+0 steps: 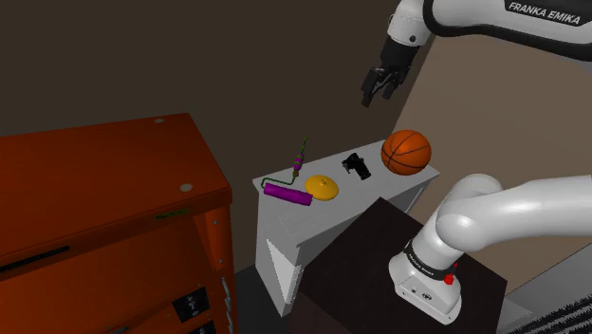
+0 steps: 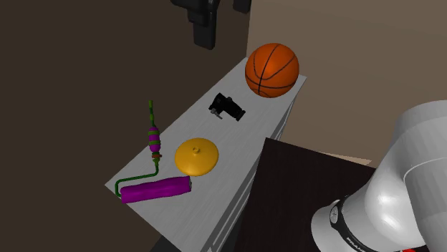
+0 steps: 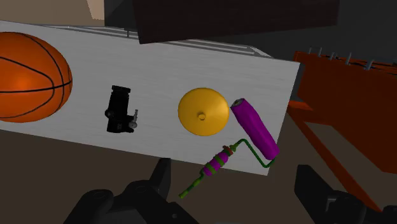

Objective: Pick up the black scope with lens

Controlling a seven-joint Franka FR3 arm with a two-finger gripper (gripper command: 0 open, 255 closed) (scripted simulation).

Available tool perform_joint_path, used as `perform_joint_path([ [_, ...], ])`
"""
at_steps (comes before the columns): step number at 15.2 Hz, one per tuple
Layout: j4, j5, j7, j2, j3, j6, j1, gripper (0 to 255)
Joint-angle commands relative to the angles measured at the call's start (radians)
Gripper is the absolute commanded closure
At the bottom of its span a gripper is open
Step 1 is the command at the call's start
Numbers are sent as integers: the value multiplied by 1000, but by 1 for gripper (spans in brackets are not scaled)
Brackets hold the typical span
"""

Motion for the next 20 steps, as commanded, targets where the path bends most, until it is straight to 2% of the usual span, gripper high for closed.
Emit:
perform_joint_path([
  [1,0,0,0,0,0,0,0,0],
  [10,-138,-50,-170,83,-192,218,-41,0],
  [15,-169,-63,-271,184,-305,345,-54,0],
  [20,-168,-44,-387,323,-420,470,-52,0],
])
